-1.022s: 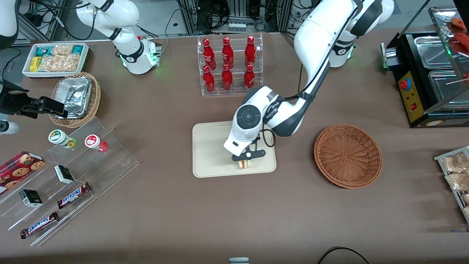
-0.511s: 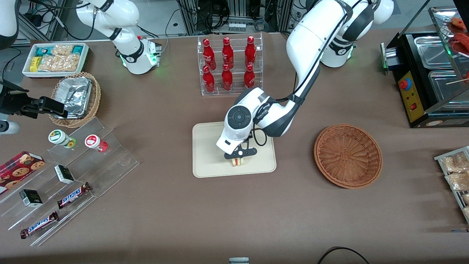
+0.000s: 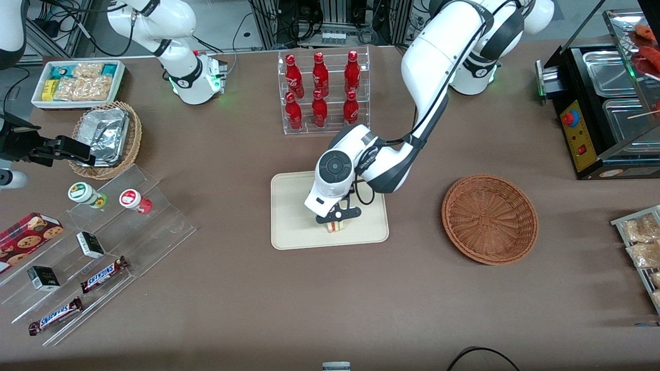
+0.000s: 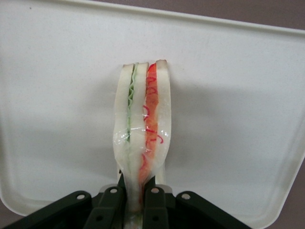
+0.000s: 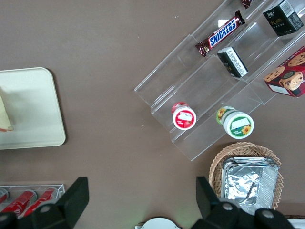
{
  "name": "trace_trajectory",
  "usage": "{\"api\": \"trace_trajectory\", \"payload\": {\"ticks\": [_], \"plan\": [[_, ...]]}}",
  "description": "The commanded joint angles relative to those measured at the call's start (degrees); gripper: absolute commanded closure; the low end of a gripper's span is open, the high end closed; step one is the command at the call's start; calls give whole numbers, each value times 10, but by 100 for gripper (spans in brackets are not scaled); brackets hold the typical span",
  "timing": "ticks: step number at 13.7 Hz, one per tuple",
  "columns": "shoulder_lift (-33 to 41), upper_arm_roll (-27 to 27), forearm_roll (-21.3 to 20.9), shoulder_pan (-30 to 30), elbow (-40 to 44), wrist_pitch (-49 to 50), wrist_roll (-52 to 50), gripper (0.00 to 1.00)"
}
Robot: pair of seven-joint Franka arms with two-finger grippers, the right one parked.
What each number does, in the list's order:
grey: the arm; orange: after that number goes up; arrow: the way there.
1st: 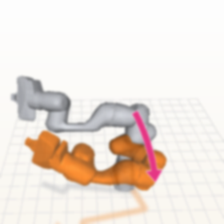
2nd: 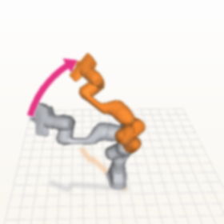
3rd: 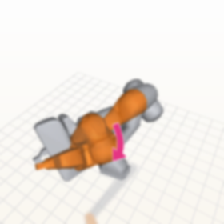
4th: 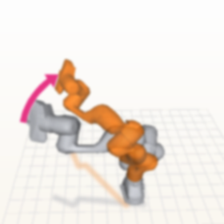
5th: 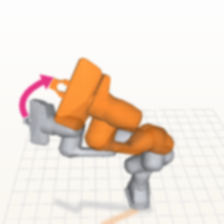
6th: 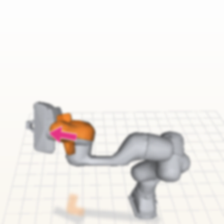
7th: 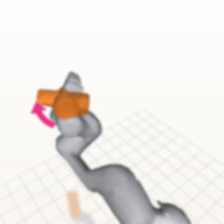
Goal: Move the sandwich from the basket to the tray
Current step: 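Lower the sandwich onto the tray and open the left gripper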
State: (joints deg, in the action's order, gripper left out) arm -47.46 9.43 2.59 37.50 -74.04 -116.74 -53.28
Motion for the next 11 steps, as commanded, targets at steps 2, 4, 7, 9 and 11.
{"api": "trace_trajectory", "payload": {"ticks": [2,4,7,9,11], "plan": [[-2,-6,4,8,20,9,-6,0],[7,-6,4,6,24,17,-4,0],[34,-7,3,0,28,37,-2,0],[39,-9,4,-5,60,72,-2,0],[43,-10,2,-8,87,103,-1,0]]}}
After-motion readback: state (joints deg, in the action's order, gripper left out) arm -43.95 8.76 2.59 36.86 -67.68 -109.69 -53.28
